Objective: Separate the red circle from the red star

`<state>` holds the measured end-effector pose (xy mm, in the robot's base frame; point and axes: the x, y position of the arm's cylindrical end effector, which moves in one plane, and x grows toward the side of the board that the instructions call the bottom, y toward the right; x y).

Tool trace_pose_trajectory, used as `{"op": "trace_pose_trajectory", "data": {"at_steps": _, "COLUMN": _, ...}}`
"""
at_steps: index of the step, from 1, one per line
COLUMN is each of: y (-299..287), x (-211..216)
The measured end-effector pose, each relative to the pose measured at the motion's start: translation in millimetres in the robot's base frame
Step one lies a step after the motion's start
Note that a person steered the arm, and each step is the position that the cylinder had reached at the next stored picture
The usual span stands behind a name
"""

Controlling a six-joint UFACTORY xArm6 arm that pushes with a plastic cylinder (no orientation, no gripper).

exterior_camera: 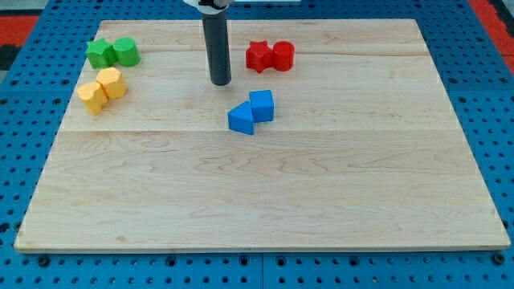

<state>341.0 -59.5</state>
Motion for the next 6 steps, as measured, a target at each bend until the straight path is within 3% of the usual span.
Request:
{"op": "trace_pose_trajectory", "data": {"at_steps": 1, "y": 14, "x": 0}}
{"op": "trace_pose_trajectory", "data": {"at_steps": 3, "y": 96, "x": -11}}
{"op": "trace_pose_trajectory", "data": {"at_steps": 6, "y": 104, "x": -66}}
